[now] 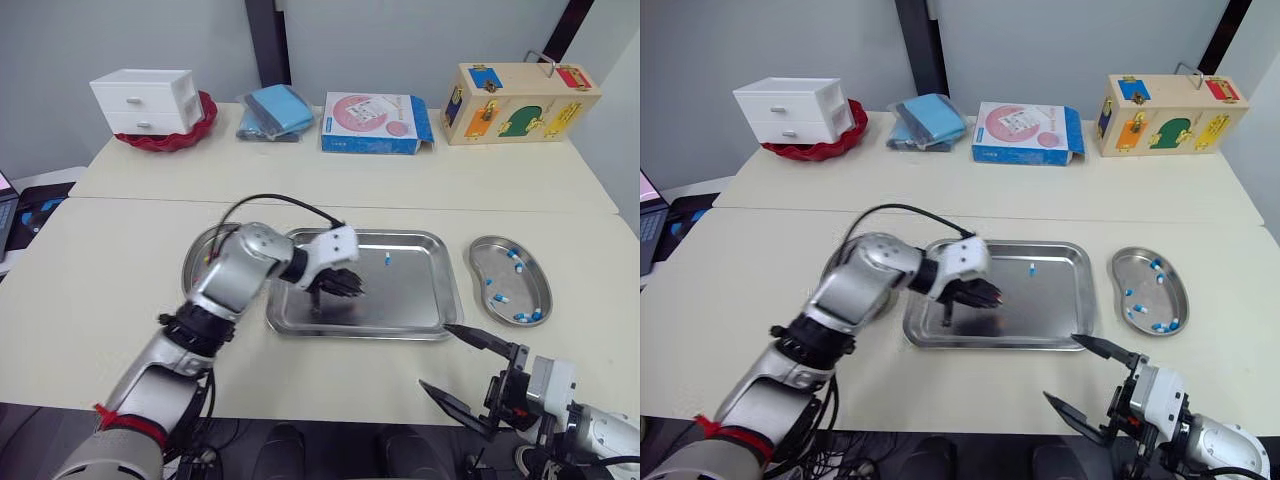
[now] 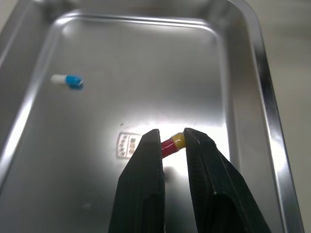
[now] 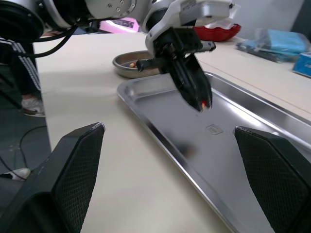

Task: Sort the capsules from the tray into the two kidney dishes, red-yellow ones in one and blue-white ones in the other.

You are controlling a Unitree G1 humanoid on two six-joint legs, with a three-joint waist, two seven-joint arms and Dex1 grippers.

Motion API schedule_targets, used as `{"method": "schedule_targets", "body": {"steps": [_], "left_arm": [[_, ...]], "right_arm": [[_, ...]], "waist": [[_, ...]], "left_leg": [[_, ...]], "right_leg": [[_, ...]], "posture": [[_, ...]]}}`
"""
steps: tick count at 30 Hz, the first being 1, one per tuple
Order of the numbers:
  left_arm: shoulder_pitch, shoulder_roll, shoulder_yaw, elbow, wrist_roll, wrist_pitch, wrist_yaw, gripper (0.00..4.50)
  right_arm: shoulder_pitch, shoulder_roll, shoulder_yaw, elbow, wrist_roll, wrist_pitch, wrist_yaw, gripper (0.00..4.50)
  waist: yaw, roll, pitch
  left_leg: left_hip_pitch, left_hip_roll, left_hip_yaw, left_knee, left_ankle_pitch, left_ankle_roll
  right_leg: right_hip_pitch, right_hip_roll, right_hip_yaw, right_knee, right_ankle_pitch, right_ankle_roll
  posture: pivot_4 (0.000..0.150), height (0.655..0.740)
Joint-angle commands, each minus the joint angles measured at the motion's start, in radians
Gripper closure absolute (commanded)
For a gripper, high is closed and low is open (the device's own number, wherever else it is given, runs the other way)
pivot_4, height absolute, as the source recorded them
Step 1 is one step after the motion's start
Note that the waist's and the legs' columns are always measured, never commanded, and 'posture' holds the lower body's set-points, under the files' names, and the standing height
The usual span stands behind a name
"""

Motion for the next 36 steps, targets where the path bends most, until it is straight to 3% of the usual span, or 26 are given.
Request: {"method": "schedule_targets", "body": {"steps": [1,6,16,24,36], "left_arm": [[0.043,0.07,0.091,-0.108,-0.036,0.094,0.047,4.16],[0.11,0.203,0.213,-0.192,-0.075,0.191,0.098,4.16],[0.19,0.398,0.384,-0.155,-0.083,0.26,0.224,4.16],[0.221,0.406,0.378,-0.1,-0.078,0.238,0.304,4.16],[0.224,0.412,0.357,-0.107,-0.101,0.234,0.308,4.16]], "right_arm": [[-0.019,-0.027,0.023,0.003,0.027,-0.031,0.061,0.0],[-0.069,-0.025,0.038,0.045,0.067,-0.051,0.101,0.0],[-0.108,-0.003,0.047,0.106,0.09,-0.082,0.127,0.0],[-0.13,-0.012,0.052,0.109,0.095,-0.071,0.136,0.0],[-0.129,-0.016,0.046,0.108,0.094,-0.063,0.121,0.0]], "waist": [[-0.001,0.0,0.0],[0.0,0.0,0.0],[0.002,0.0,0.0],[0.002,0.0,0.0],[0.002,0.0,0.0]], "left_leg": [[0.0,0.0,0.0,0.0,0.0,0.0],[0.0,0.0,0.0,0.0,0.0,0.0],[0.0,0.001,0.0,0.0,0.0,0.0],[0.0,0.001,0.0,0.0,0.0,0.0],[0.0,0.0,0.0,0.0,0.0,0.0]], "right_leg": [[0.0,0.0,0.0,0.0,0.0,0.0],[0.0,0.0,0.0,0.001,0.0,0.0],[-0.001,0.0,0.0,0.001,0.0,0.0],[-0.001,0.0,0.0,0.002,0.0,0.0],[-0.001,0.0,0.0,0.002,0.0,0.0]], "posture": [[0.15,0.74],[0.15,0.74],[0.15,0.74],[0.15,0.74],[0.15,0.74]]}}
